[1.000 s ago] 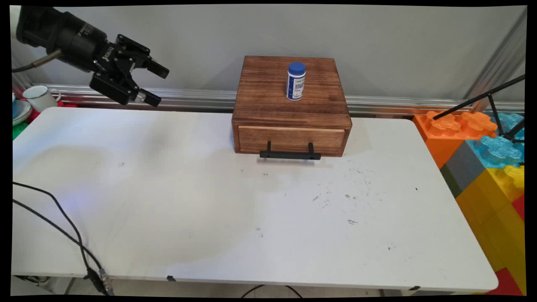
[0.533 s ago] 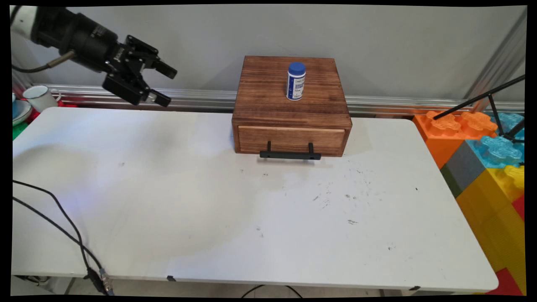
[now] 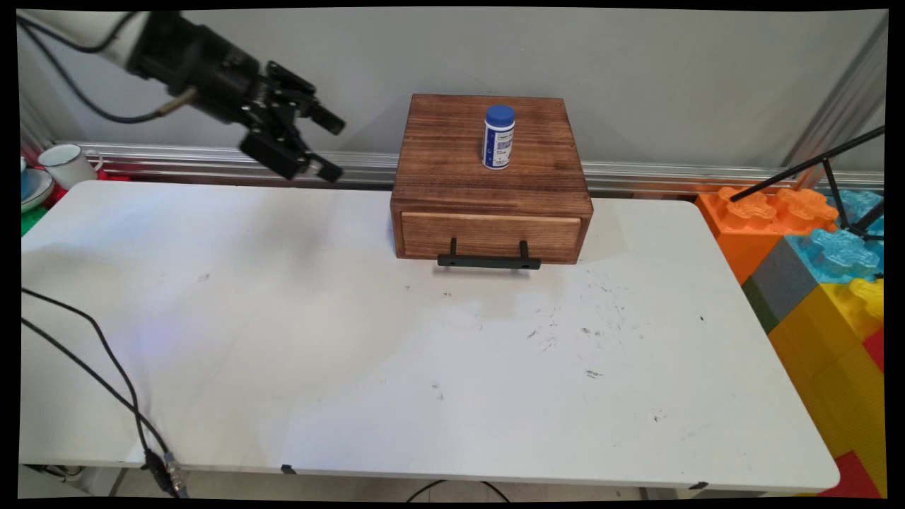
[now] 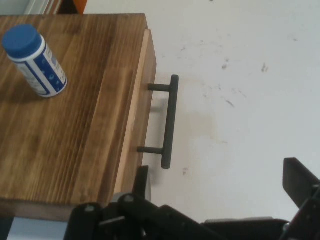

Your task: Open the drawer

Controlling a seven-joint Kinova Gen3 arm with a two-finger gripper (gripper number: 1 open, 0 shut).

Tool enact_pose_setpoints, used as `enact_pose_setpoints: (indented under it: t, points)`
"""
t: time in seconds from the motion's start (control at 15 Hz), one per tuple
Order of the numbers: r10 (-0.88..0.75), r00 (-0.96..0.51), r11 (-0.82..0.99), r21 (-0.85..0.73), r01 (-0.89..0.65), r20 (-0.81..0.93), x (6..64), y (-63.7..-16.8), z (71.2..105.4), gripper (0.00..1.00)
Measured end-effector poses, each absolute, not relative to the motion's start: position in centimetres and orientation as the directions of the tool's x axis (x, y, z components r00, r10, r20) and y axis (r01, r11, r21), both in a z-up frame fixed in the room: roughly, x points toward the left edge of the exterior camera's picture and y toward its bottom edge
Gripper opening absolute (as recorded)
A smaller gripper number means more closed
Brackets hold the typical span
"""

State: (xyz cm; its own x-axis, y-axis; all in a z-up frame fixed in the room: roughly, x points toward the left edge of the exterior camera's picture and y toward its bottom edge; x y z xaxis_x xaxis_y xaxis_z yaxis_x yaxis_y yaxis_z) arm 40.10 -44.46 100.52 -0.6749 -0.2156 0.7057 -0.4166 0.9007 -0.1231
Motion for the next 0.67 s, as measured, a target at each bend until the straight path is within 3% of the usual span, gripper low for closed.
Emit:
enact_pose_setpoints:
  t: [0.67]
  points:
    - [-0.242, -0.776, 0.894, -0.178, -0.412, 0.583, 29.0, -49.4, 96.4, 1.00]
